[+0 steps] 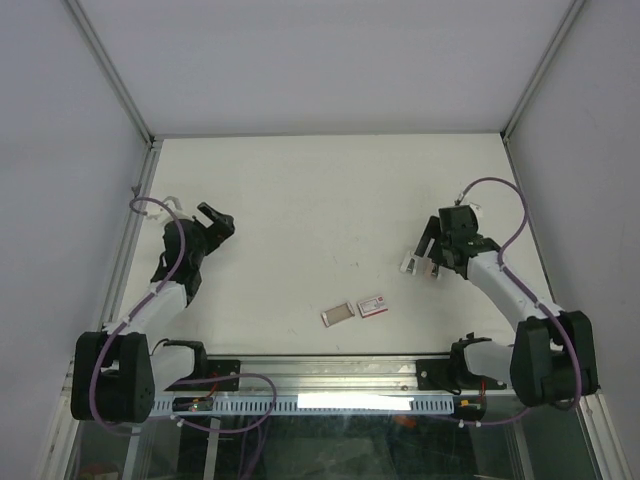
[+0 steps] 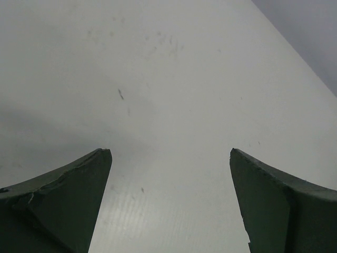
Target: Load the staples into the stapler
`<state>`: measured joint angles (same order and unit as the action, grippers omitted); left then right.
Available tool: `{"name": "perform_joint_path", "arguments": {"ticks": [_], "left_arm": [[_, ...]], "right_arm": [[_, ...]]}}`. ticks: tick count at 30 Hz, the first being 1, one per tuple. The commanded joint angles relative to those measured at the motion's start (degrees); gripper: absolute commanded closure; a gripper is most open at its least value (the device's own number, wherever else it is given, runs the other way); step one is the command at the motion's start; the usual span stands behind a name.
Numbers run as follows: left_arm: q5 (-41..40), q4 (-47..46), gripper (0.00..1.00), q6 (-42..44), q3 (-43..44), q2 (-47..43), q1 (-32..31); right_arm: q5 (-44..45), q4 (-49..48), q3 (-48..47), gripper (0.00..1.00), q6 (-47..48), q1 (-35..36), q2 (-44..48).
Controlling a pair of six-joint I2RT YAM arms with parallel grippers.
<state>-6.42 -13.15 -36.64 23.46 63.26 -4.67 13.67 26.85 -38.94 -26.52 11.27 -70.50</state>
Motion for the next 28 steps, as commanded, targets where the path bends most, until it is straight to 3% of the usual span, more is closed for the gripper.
{"name": "perform_joint_path", "arguments": {"ticks": [1,4,9,16,24,28], "left_arm": [[-2.6,-7.7,0.01,1.2,-0.4,-1.5,8.5],[-6.7,-13.7,0.01,4.2,-4.3,-3.5,12.2],[-10.8,-23.4,0.01,14.2,-11.0,-4.2,12.3],[-11.7,-42.2,0.01,17.7,-15.6,5.3,11.2],[-12.6,-50.3,0.01,19.7,-16.7,10.6,8.2],[-17.8,-47.6,0.01,20.2,-14.9,11.5,5.6]], "right_arm": [[3.0,-11.6,-2.5,0.16,2.8,-1.5,8.3],[5.3,-23.4,2.8,0.15,4.0,-3.6,14.1],[15.1,-42.7,15.8,0.14,7.3,-5.0,18.9],[17.3,-71.0,28.5,0.13,13.5,-5.3,7.4],[16.2,-79.7,28.6,0.13,15.4,-5.3,0.1],[14.5,-87.8,30.4,0.12,17.1,-5.3,-2.7]]}}
